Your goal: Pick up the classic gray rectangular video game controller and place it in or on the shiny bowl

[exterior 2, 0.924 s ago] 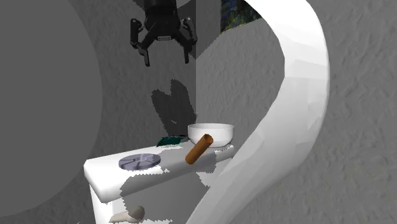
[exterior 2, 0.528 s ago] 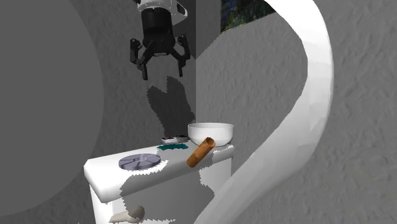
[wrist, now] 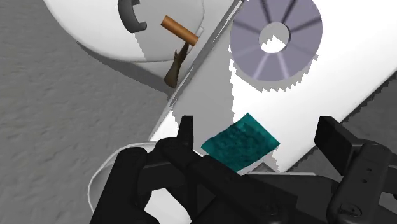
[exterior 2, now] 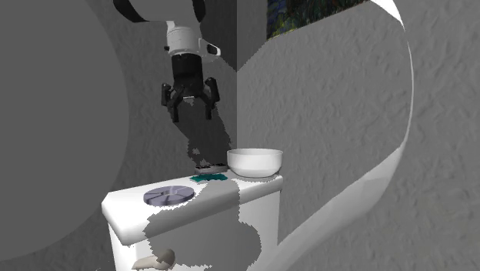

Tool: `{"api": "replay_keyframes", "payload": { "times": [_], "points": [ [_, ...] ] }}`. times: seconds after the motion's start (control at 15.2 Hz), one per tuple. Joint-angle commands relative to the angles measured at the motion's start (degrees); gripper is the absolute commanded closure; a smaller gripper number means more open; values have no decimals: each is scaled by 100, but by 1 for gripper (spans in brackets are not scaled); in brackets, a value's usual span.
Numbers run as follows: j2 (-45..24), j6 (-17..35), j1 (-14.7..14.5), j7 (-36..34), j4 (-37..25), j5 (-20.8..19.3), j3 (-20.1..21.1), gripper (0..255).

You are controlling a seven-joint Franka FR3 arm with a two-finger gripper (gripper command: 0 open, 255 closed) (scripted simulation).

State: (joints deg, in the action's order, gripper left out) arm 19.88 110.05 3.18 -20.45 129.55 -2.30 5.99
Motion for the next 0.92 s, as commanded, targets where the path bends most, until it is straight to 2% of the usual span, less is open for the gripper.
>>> {"api": "replay_keyframes", "payload": {
  "times": [0.0, 0.4, 0.86],
  "points": [
    [-435, 220, 54, -384, -215, 16, 67, 0],
    [-1764, 713, 173, -1412, -1056, -28, 144, 0],
    [-3302, 1002, 209, -2456, -2337, -77, 27, 0]
  ]
}}
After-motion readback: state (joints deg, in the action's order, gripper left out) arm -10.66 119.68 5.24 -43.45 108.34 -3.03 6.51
